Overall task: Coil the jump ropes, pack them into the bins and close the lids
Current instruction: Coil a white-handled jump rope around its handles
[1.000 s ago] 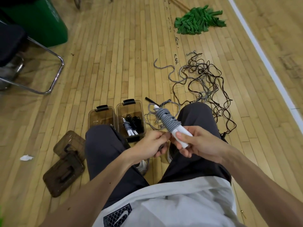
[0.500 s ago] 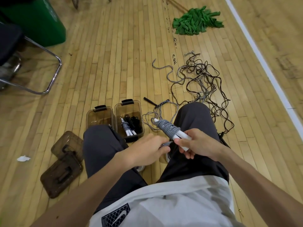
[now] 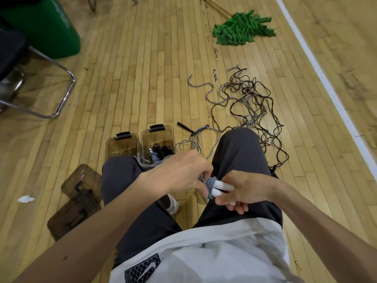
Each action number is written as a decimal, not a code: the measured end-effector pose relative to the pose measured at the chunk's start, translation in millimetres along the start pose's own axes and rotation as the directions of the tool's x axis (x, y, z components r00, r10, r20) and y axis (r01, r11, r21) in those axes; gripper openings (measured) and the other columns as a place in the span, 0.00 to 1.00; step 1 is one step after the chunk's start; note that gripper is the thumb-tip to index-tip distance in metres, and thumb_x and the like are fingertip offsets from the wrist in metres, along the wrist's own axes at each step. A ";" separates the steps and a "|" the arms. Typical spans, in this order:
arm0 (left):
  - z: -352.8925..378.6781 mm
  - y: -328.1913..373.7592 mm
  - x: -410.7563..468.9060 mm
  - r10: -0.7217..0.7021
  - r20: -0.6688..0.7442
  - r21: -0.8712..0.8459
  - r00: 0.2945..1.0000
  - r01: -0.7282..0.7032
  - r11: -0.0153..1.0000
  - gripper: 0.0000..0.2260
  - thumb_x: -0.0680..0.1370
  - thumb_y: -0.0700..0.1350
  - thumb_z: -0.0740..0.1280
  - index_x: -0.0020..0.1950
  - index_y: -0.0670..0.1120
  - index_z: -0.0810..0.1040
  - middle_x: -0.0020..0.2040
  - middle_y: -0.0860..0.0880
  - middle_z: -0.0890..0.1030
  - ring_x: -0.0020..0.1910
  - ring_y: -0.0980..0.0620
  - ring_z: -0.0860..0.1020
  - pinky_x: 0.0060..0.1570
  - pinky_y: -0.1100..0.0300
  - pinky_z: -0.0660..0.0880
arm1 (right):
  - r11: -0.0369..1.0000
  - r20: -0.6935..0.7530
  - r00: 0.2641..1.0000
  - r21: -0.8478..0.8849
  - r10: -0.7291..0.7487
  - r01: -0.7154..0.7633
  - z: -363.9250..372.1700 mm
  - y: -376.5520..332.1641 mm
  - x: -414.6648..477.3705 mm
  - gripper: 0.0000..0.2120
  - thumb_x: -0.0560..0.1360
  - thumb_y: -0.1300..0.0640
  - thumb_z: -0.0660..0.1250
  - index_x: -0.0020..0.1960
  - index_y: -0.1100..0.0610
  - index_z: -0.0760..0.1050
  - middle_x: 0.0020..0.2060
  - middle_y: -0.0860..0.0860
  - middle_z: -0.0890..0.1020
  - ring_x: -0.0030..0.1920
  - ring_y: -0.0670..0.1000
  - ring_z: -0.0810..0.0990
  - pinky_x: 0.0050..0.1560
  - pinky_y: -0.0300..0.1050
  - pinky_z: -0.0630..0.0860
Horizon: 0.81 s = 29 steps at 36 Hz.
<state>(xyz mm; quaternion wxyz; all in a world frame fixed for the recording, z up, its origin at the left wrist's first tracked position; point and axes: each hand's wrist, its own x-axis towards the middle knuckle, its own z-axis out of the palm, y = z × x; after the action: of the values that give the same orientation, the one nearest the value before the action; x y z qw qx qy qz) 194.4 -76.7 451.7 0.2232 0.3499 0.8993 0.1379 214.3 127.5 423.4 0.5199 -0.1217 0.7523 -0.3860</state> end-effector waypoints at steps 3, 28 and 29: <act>-3.9 0.4 3.0 0.015 0.010 -0.051 1.000 -0.014 0.999 0.19 0.67 0.60 0.78 0.48 0.48 0.83 0.41 0.53 0.79 0.43 0.56 0.75 0.46 0.56 0.74 | 0.999 0.033 0.999 -0.036 -0.038 0.039 -3.3 -0.4 -2.4 0.12 0.81 0.58 0.68 0.39 0.58 0.74 0.31 0.51 0.79 0.28 0.49 0.77 0.30 0.40 0.75; -6.3 -0.7 13.4 0.056 0.226 -0.593 0.973 0.092 0.800 0.25 0.61 0.56 0.82 0.43 0.50 0.69 0.34 0.47 0.83 0.33 0.43 0.79 0.39 0.45 0.77 | 0.969 0.050 0.968 0.053 -0.245 0.242 11.3 -5.7 -8.0 0.17 0.74 0.49 0.77 0.44 0.64 0.79 0.31 0.57 0.78 0.32 0.57 0.76 0.29 0.40 0.74; -3.0 -5.9 13.1 0.057 0.202 -0.665 0.978 0.094 0.741 0.23 0.62 0.58 0.80 0.41 0.51 0.69 0.32 0.47 0.81 0.31 0.45 0.77 0.35 0.49 0.76 | 0.960 0.043 0.961 0.088 -0.271 0.267 10.8 -5.5 -8.1 0.18 0.74 0.50 0.76 0.44 0.66 0.79 0.31 0.58 0.78 0.31 0.58 0.76 0.29 0.40 0.74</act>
<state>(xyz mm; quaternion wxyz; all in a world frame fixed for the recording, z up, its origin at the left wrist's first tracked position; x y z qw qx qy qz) 181.0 -72.1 447.9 0.4288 0.2495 0.7640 0.4125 226.1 123.6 431.2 0.4873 -0.2122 0.6980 -0.4799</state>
